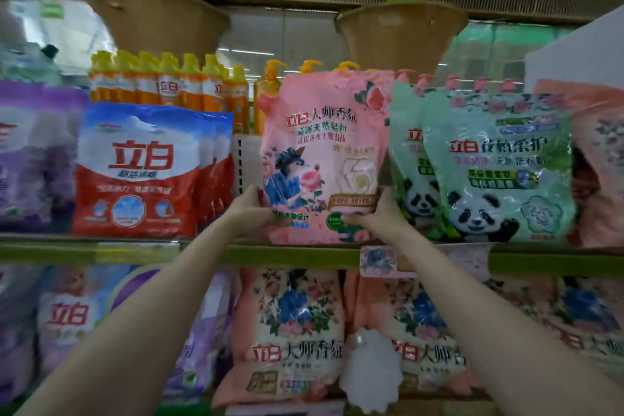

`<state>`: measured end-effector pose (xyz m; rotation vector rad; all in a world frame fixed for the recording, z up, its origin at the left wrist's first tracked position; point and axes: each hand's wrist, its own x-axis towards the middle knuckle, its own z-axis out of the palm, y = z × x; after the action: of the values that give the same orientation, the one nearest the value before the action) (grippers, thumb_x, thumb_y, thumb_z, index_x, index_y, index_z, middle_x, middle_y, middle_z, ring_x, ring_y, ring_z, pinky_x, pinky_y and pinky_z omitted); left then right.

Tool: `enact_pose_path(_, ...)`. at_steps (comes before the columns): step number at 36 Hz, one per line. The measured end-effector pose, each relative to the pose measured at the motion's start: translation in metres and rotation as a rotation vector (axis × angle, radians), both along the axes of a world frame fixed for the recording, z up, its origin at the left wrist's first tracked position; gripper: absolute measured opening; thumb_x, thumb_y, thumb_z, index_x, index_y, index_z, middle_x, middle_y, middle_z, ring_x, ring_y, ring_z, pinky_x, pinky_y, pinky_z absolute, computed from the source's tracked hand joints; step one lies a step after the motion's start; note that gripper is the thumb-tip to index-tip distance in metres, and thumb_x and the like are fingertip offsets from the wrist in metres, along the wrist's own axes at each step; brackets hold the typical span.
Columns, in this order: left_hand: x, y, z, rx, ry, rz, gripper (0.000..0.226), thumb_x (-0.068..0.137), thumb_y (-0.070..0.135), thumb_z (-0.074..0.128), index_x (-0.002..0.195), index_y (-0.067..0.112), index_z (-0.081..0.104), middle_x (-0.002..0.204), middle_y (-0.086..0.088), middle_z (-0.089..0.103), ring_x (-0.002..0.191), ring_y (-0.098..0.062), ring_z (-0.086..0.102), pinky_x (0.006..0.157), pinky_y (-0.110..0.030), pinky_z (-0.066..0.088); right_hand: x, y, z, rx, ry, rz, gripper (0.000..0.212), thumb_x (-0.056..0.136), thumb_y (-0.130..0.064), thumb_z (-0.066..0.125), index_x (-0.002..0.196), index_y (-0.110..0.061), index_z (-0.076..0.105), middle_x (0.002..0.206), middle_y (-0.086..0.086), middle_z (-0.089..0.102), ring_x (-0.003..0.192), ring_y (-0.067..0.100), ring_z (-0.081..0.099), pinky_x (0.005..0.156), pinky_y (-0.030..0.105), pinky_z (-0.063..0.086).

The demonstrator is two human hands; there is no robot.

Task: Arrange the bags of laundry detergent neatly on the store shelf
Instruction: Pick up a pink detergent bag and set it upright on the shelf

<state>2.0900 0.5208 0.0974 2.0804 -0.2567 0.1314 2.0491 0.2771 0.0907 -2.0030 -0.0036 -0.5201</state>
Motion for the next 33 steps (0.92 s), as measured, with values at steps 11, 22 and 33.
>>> enact_pose_path(11,-0.004,0.003,0.016,0.007,0.07,-0.111,0.047,0.066,0.0,0.082,0.107,0.005,0.061,0.099,-0.009,0.071,0.091,-0.024,0.069,0.084,-0.04,0.056,-0.01,0.002,0.006,-0.045,0.012,0.004,0.073,0.071,-0.015,0.082,0.124,-0.007,0.033,0.127,0.008,0.053,0.111,0.019,0.054,0.087,0.023,0.042)
enact_pose_path(22,0.0,0.009,0.001,-0.103,0.023,-0.047,0.066,0.071,0.005,0.079,0.127,0.009,0.043,0.102,-0.001,0.06,0.1,-0.021,0.059,0.095,-0.037,0.049,-0.005,0.014,-0.002,-0.041,-0.037,-0.013,0.073,0.07,-0.019,0.083,0.121,-0.01,0.033,0.128,0.01,0.053,0.118,0.025,0.053,0.102,0.039,0.044)
enact_pose_path(33,-0.01,0.0,-0.011,-0.036,-0.077,0.053,0.066,0.07,0.02,0.082,0.125,0.015,0.046,0.118,-0.003,0.058,0.105,-0.023,0.059,0.087,-0.032,0.051,-0.017,0.018,-0.003,0.045,-0.008,-0.023,0.071,0.073,-0.006,0.079,0.128,-0.004,0.035,0.124,0.009,0.055,0.113,0.021,0.053,0.095,0.03,0.041)
